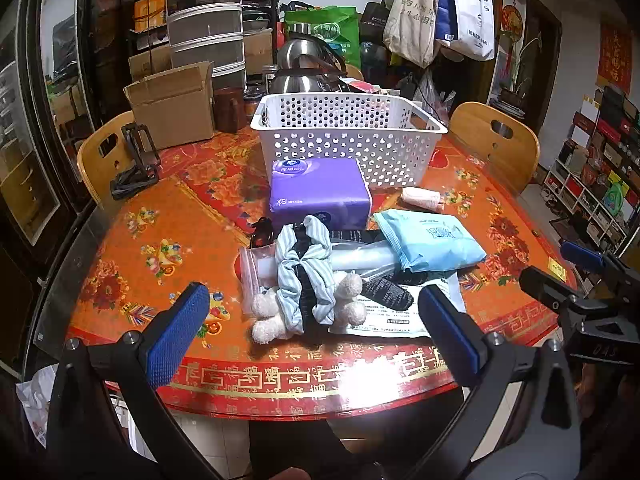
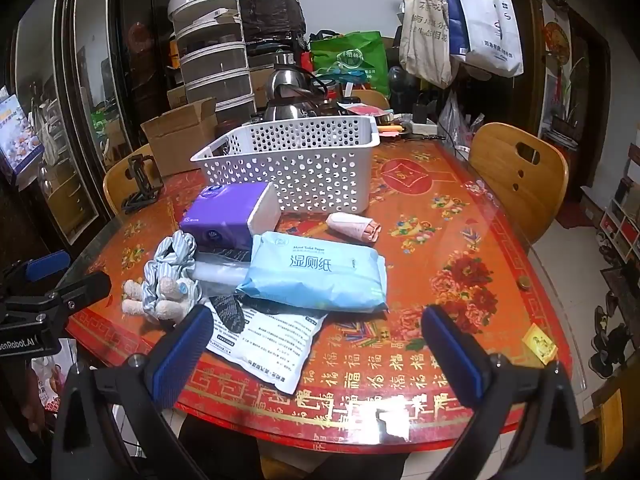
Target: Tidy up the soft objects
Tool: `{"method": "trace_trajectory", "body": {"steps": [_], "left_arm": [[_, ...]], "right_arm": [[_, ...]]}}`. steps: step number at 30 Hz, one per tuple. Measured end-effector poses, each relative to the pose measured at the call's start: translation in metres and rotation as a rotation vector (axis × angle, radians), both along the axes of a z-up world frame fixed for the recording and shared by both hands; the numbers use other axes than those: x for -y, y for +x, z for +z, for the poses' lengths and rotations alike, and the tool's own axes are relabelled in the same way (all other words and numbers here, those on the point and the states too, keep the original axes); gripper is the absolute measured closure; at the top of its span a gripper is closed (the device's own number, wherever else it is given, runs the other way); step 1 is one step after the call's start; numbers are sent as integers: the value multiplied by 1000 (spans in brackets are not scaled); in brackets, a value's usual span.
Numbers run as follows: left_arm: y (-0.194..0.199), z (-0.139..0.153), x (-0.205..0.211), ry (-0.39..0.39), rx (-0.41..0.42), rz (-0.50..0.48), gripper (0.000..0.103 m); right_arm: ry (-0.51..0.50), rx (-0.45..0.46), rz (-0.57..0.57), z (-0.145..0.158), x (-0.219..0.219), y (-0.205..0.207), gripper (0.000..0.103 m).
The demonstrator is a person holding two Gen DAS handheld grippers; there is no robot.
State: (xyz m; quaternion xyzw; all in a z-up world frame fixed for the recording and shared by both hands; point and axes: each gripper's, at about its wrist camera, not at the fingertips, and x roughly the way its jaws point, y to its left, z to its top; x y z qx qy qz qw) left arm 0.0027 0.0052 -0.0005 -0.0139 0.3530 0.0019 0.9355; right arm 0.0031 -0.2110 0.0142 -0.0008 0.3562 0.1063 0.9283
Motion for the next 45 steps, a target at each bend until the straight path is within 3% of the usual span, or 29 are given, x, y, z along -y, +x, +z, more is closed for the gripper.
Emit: {"method": "trace_trajectory", "body": {"steps": [45], "left_arm": [[2, -3, -1, -4, -13, -3, 0]], "right_arm": [[-8, -18, 2, -11, -1, 4, 0]]}}
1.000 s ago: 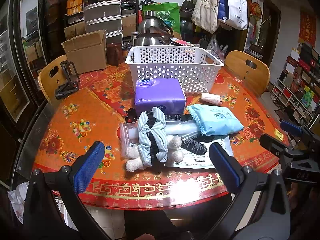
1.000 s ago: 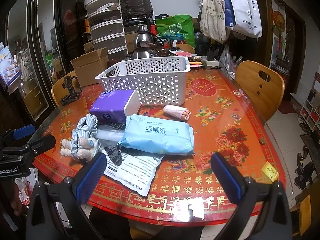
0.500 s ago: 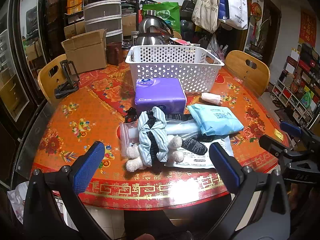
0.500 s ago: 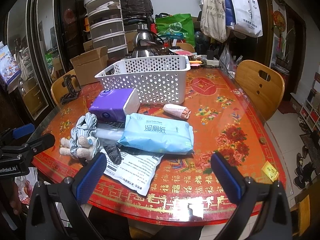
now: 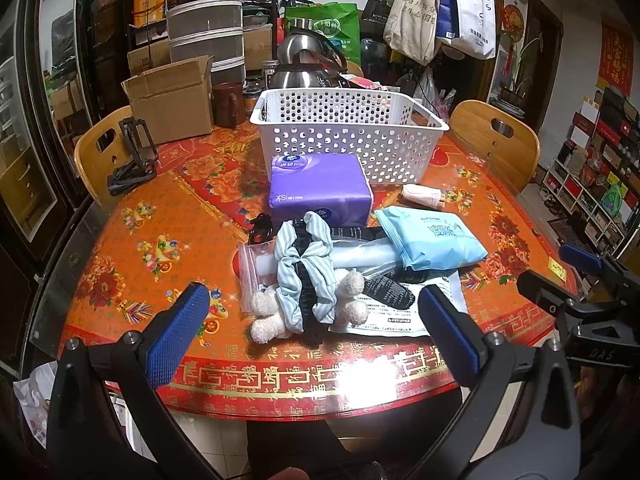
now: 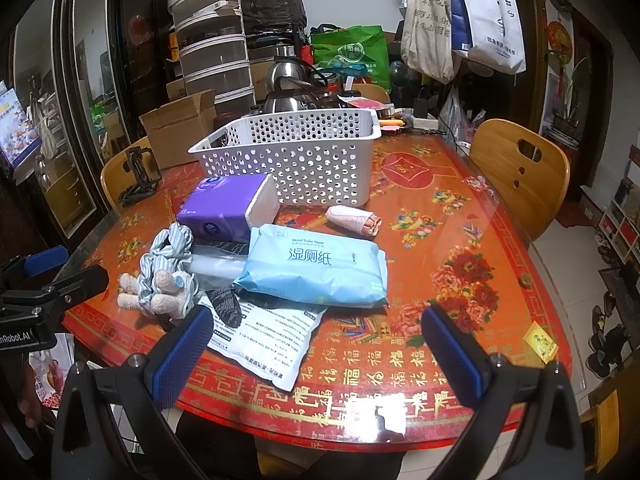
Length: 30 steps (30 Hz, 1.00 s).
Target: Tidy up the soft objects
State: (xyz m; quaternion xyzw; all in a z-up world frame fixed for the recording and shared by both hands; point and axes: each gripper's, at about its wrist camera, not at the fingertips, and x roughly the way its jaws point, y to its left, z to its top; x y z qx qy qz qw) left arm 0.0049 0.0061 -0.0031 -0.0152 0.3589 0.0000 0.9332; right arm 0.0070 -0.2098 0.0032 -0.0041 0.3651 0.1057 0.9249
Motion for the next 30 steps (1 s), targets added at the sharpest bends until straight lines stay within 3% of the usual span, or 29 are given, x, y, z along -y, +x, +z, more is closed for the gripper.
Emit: {"method": "trace_trajectory", "body": {"steps": [9, 13, 17, 22, 23, 26, 28, 30], "left_arm": [[0, -1, 1, 1, 1, 2, 0], [8, -4, 1, 38, 14, 16, 0], [29, 0, -26, -2, 86, 21, 0], [91, -23, -61, 50, -30, 43, 0], [103, -29, -68, 34, -52, 36, 0], [128, -41, -89, -111, -79, -21, 0], [138, -44, -94, -127, -75, -38, 0], [145, -49, -92, -115, -72, -71, 4]], "right_arm": [[5, 1, 3, -1, 0, 0, 0], [17, 7, 9, -2, -2, 13, 0], [45, 65, 39, -6, -8, 40, 0], [-5, 65, 104, -10, -40, 81, 0], [-7, 55, 116, -11, -46, 87, 0], [-24, 1, 169, -22, -69, 111, 0], [-12, -25, 200, -30, -79, 122, 0], [-16, -40, 216, -37, -86, 129, 11]]}}
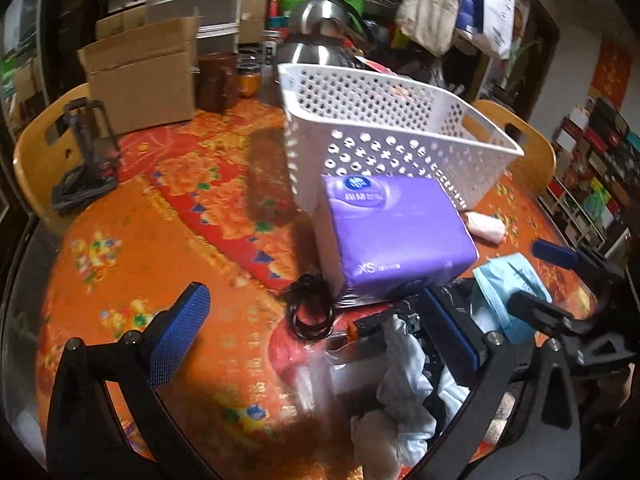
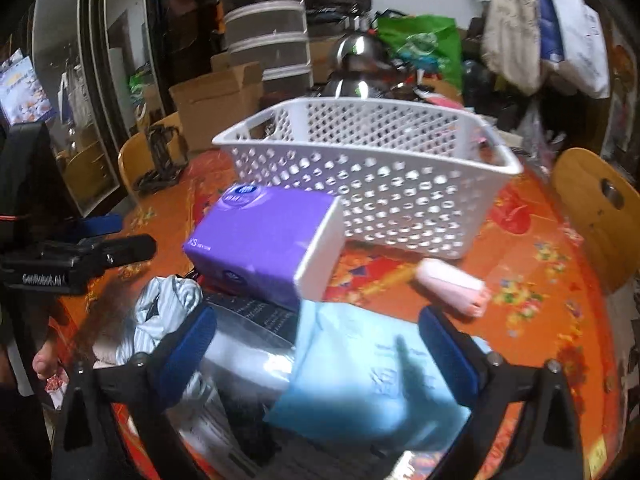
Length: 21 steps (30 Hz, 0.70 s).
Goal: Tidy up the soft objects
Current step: 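Grasp the purple tissue pack with the left gripper and lift it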
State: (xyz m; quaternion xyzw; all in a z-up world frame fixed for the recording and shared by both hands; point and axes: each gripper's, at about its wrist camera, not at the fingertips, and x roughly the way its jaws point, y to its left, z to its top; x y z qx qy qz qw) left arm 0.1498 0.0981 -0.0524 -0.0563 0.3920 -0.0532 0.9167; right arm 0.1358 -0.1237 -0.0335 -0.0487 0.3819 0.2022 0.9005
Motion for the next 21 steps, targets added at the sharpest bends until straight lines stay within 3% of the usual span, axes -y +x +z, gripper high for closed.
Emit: {"method": "trace_trajectory", "body": {"steps": [1, 3, 5, 10, 12, 19, 21], "left_arm": [[3, -3, 1, 1, -5, -15, 6], [8, -9, 5, 10, -5, -40, 27], [15, -18, 10, 27, -14, -49, 36], [20, -30, 16, 41, -13, -91, 46], [20, -33, 18, 46, 0, -107, 51], [23, -37, 25, 27, 16, -156, 61], [25, -40, 28, 16, 14, -176, 65]], "right_arm": [[-6, -3, 6, -3, -3, 2, 14], [-9, -10, 23, -7, -8, 7, 19], [2, -16, 46, -10, -10, 10, 24], [-6, -25, 101, -17, -19, 19, 42], [3, -34, 117, -19, -19, 22, 53], [15, -19, 176, -21, -24, 23, 59], [10, -24, 189, -23, -28, 24, 66]]}}
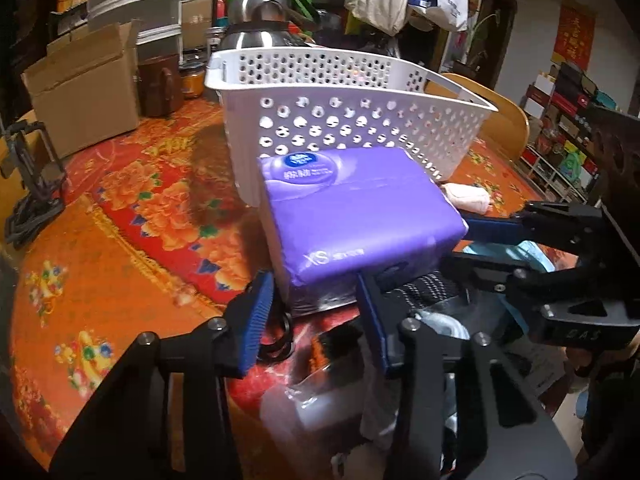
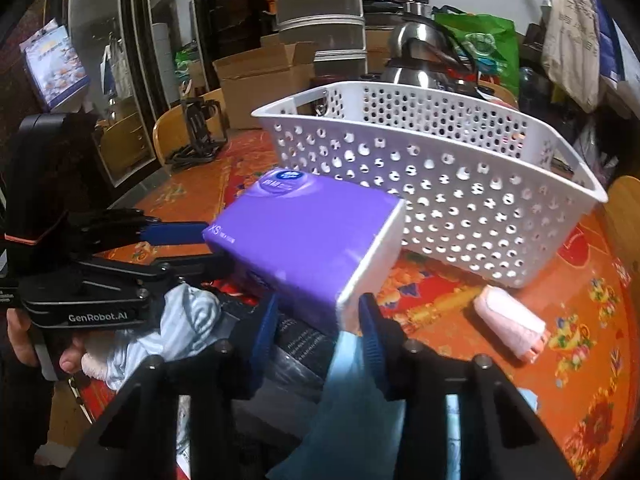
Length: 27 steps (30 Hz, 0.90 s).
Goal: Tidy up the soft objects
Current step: 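Grasp the purple tissue pack with the left gripper and lift it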
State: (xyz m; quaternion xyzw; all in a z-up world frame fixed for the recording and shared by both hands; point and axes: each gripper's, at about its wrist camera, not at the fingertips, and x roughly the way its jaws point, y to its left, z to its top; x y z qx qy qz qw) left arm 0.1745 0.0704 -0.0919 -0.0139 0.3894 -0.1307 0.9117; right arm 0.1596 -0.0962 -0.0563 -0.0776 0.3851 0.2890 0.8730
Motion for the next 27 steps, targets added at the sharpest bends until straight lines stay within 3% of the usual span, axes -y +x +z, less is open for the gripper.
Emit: {"method": "trace_trajectory", "body": {"steps": [12, 17, 22, 27], "left_arm": [[-1, 1, 11, 0, 17, -21, 65], [-8, 7, 11, -9, 36, -22, 65], [-11, 17, 7, -32, 41, 25, 66], [-18, 26, 13, 0, 61, 55, 66]], "right_arm": [[-51, 46, -5, -1, -8, -1, 70], [-25, 75, -12, 6, -4, -4, 74], [-43, 114, -13, 12, -8, -11, 77], [-27, 114, -22, 14, -5, -13, 77]]}}
